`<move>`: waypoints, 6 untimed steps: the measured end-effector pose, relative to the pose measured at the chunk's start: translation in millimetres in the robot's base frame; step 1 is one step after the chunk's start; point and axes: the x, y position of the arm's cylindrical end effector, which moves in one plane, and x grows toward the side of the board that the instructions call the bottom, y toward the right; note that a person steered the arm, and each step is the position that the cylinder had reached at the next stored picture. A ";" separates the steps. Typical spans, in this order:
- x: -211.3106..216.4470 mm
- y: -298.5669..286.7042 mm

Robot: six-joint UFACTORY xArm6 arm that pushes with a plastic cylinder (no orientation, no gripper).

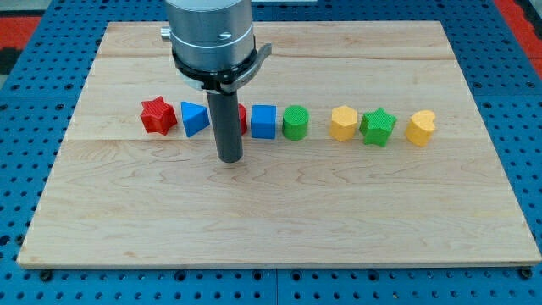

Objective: Move the arm close to the bottom of the red circle

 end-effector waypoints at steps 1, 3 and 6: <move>0.0 -0.9; -1.0 -0.9; -1.0 9.1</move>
